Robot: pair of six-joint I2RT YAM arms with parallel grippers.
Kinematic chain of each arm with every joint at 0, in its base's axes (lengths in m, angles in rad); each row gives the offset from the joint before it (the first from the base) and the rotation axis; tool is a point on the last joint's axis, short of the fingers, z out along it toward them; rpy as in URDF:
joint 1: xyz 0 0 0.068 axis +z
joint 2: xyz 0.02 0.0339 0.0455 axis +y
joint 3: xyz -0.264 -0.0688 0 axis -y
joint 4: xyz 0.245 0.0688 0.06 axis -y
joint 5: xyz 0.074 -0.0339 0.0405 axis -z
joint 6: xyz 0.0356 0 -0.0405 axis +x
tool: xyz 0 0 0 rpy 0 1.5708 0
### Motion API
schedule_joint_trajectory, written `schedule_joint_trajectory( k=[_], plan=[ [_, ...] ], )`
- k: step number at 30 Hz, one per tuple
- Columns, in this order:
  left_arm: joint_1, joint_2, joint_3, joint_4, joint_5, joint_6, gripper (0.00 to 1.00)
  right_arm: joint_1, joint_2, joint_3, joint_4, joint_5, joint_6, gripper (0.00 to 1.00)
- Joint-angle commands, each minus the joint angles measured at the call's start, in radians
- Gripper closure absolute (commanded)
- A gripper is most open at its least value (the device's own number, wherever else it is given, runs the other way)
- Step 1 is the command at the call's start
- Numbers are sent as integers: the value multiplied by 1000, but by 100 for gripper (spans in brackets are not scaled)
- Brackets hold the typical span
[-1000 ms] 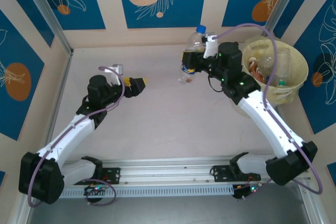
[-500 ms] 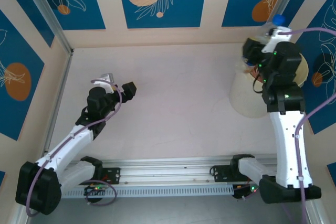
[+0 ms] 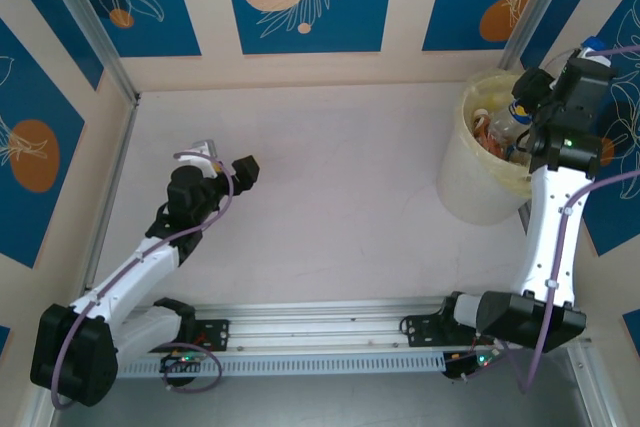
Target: Put the plastic bottles in the bin
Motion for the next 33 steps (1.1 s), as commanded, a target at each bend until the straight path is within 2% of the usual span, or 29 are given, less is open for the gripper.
schedule_joint_trajectory(
  k=[1, 3, 5, 9, 12, 15, 17, 20, 24, 28, 33],
  plan=[
    [3, 21, -1, 36, -19, -18, 0, 45, 53, 66, -101, 110, -195, 42],
    [4, 40, 17, 27, -3, -14, 0, 81, 96, 93, -137, 219, -298, 41],
    [5, 60, 36, 20, 11, -11, 0, 98, 130, 113, -161, 257, -386, 40],
    [5, 91, 53, 25, 26, -22, 0, 97, 186, 158, -240, 164, -475, 39],
    [5, 100, 53, 31, 30, -28, 0, 93, 235, 192, -302, 141, -493, 36],
    [5, 101, 51, 25, 24, -24, 0, 99, 288, 230, -352, 137, -489, 20],
    [5, 98, 53, 19, 21, -18, 0, 104, 296, 249, -344, 134, -471, 13],
    [6, 93, 54, 7, 13, -10, 0, 109, 277, 291, -338, 56, -443, 0],
    [6, 89, 45, 0, -1, -8, 0, 113, 212, 291, -279, -37, -399, 0],
    [8, 95, 35, 8, -4, -14, 0, 89, 138, 203, -199, -195, -340, 1],
    [10, 102, 32, 4, 0, -12, 0, 56, 148, 95, -126, -172, -299, 0]
  ],
)
